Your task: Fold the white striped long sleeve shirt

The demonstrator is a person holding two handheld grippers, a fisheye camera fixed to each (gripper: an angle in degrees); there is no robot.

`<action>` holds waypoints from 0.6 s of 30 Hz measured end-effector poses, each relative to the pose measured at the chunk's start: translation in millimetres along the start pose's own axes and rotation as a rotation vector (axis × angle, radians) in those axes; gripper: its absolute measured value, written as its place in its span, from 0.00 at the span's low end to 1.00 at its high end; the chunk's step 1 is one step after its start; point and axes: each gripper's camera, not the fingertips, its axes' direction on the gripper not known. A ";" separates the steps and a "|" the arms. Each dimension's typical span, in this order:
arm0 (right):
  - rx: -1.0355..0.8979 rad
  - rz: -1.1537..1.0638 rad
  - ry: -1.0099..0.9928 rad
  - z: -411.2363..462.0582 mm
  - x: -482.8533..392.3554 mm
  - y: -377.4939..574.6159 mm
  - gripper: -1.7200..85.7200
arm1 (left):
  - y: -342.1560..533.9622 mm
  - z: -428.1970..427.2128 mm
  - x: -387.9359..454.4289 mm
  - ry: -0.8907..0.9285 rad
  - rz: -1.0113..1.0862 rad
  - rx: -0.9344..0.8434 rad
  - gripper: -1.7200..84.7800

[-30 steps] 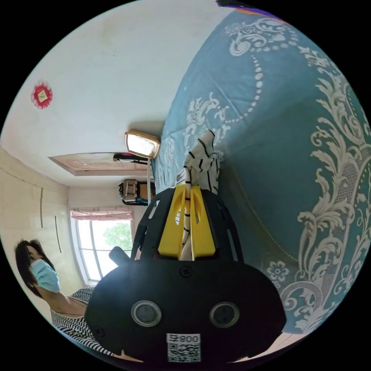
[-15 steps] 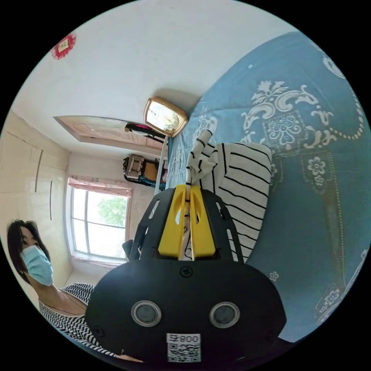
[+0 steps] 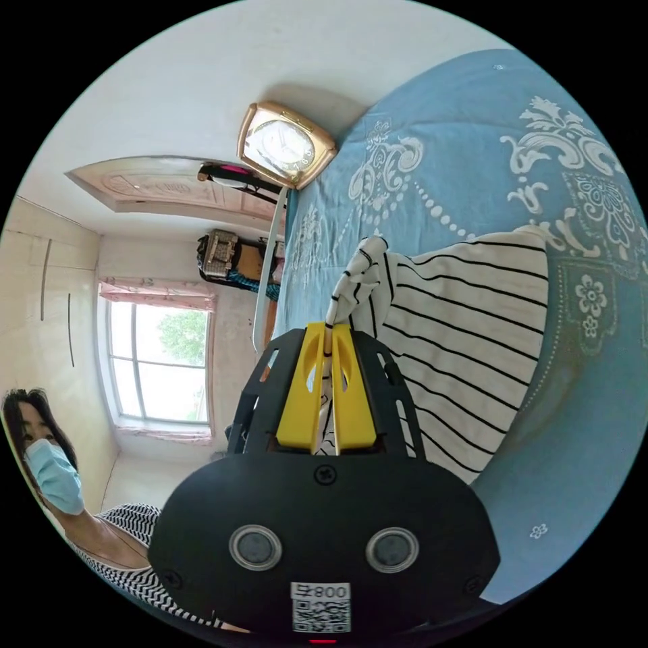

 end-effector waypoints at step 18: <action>-0.156 -0.030 0.153 29.6 -121.6 -159.8 0.04 | 7.6 -135.7 -79.3 0.016 -0.156 0.019 0.03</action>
